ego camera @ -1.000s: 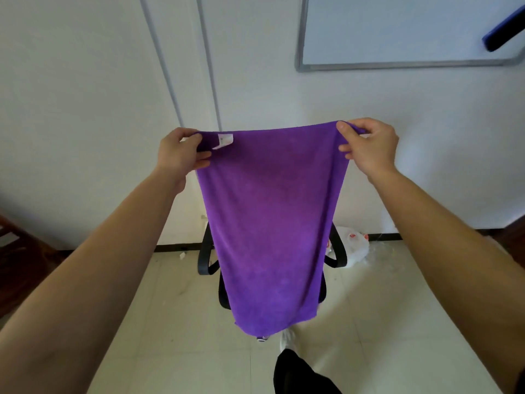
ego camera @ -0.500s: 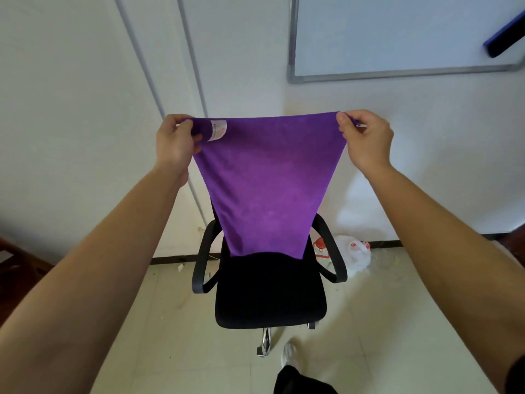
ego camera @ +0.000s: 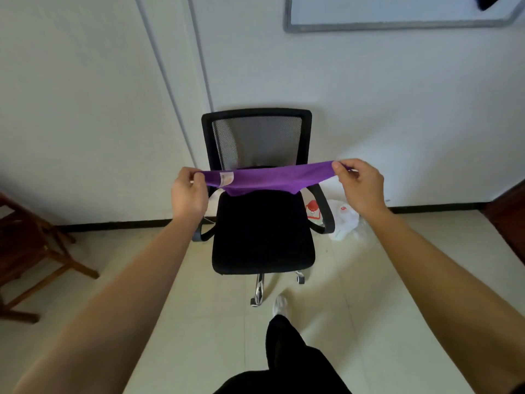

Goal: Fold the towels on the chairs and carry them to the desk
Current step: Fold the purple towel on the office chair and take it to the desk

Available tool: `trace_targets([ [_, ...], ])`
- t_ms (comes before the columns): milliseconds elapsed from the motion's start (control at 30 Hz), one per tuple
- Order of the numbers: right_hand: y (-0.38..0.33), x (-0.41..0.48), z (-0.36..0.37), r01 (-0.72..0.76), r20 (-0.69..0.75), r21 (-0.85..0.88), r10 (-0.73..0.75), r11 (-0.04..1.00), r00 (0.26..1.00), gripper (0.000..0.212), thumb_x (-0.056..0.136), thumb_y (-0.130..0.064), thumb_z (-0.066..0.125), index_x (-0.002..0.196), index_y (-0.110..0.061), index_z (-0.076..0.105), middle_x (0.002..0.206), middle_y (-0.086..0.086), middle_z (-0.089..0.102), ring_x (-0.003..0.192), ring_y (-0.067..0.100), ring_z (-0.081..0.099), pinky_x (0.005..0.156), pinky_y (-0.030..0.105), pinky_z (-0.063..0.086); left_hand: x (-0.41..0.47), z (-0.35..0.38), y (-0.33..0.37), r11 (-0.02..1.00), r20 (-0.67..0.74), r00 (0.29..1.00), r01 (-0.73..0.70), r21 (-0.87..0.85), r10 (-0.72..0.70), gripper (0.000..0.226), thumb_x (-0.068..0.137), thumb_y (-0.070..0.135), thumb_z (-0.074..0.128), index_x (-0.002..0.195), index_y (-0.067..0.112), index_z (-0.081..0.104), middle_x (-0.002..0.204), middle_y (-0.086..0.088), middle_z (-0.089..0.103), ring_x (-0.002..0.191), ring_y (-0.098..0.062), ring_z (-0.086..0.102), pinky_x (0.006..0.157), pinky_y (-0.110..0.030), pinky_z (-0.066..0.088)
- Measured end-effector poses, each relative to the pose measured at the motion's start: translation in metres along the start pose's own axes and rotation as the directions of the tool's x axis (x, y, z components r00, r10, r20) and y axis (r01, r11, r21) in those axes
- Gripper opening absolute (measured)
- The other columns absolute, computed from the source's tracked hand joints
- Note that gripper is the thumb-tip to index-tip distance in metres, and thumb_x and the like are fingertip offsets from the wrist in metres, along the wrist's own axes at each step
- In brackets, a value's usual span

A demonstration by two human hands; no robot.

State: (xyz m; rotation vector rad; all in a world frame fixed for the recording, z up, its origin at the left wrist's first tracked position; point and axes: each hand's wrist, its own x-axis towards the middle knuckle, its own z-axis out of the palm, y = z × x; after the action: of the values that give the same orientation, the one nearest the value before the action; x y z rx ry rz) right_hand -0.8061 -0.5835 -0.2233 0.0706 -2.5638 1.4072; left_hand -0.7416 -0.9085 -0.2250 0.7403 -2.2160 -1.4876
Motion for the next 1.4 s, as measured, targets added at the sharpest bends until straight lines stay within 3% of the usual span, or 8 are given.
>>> trace_targets([
  [167,0.06,-0.075,0.015,-0.064,0.127,-0.085,0.074,0.994,0.989,0.024,0.095,-0.031,0.065,0.107,-0.011,0.073,0.094,-0.006,0.068,0.08,-0.005,0.061,0.076,0.006,0.048,-0.061,0.0,-0.079,0.975,-0.004,0.989,0.146,0.166,-0.147,0.019,0.095,0.018,0.043,0.097,0.014,0.061,0.088,-0.006,0.063,0.086,-0.03,0.059,0.074,-0.036,0.047],
  [267,0.099,-0.107,0.021,-0.077,0.235,-0.193,0.122,0.978,0.964,0.021,0.095,-0.029,0.067,0.106,-0.013,0.074,0.097,-0.001,0.069,0.082,0.0,0.061,0.074,0.003,0.043,-0.091,0.001,-0.121,0.933,0.061,0.971,0.205,0.296,-0.233,0.022,0.096,0.019,0.043,0.104,0.016,0.063,0.093,-0.007,0.064,0.089,-0.032,0.06,0.073,-0.035,0.046],
  [533,0.168,-0.158,0.025,0.021,0.526,-0.44,0.239,0.898,0.816,0.023,0.092,-0.033,0.063,0.091,-0.015,0.078,0.075,0.005,0.067,0.076,0.025,0.064,0.065,0.032,0.046,-0.136,0.002,-0.203,0.785,0.231,0.893,0.187,0.59,-0.387,0.028,0.091,0.016,0.048,0.106,0.015,0.071,0.107,-0.01,0.065,0.084,-0.026,0.056,0.073,-0.03,0.042],
  [733,0.197,-0.168,0.038,0.019,0.623,-0.488,0.333,0.873,0.708,0.018,0.092,-0.03,0.067,0.091,-0.015,0.077,0.072,0.003,0.065,0.071,0.022,0.061,0.063,0.03,0.044,-0.141,0.017,-0.223,0.572,0.216,0.782,0.208,0.793,-0.585,0.021,0.089,0.018,0.044,0.092,0.015,0.064,0.091,-0.007,0.057,0.082,-0.028,0.052,0.071,-0.029,0.039],
  [867,0.21,-0.143,0.049,0.016,0.64,-0.467,0.325,0.884,0.696,0.016,0.094,-0.025,0.065,0.093,-0.014,0.076,0.07,-0.004,0.06,0.067,0.011,0.056,0.059,0.017,0.038,-0.115,0.034,-0.226,0.585,0.255,0.773,0.178,0.791,-0.581,0.031,0.09,0.014,0.044,0.102,0.017,0.072,0.099,-0.008,0.065,0.083,-0.026,0.052,0.071,-0.029,0.039],
  [1033,0.23,-0.069,0.082,-0.029,0.613,-0.419,0.306,0.908,0.729,0.019,0.095,-0.022,0.061,0.106,-0.013,0.074,0.098,0.008,0.072,0.09,0.024,0.068,0.08,0.031,0.048,-0.047,0.075,-0.225,0.655,0.25,0.816,0.195,0.73,-0.522,0.035,0.093,0.013,0.044,0.115,0.014,0.072,0.114,-0.012,0.069,0.103,-0.034,0.061,0.079,-0.031,0.045],
  [1300,0.249,0.062,0.151,-0.187,0.561,-0.297,0.329,0.937,0.76,0.028,0.101,-0.029,0.054,0.116,-0.008,0.067,0.1,0.008,0.072,0.092,0.023,0.069,0.083,0.033,0.051,0.071,0.146,-0.234,0.757,0.046,0.835,0.472,0.453,-0.548,0.034,0.083,0.024,0.043,0.103,0.019,0.071,0.097,-0.016,0.072,0.089,-0.038,0.069,0.082,-0.051,0.057],
  [1400,0.263,0.106,0.181,-0.228,0.521,-0.264,0.337,0.937,0.784,0.032,0.103,-0.033,0.052,0.12,-0.009,0.064,0.099,0.004,0.071,0.087,0.017,0.069,0.073,0.021,0.051,0.117,0.179,-0.23,0.763,0.019,0.839,0.484,0.429,-0.543,0.037,0.082,0.025,0.042,0.105,0.018,0.07,0.094,-0.013,0.073,0.086,-0.032,0.071,0.078,-0.05,0.059],
])
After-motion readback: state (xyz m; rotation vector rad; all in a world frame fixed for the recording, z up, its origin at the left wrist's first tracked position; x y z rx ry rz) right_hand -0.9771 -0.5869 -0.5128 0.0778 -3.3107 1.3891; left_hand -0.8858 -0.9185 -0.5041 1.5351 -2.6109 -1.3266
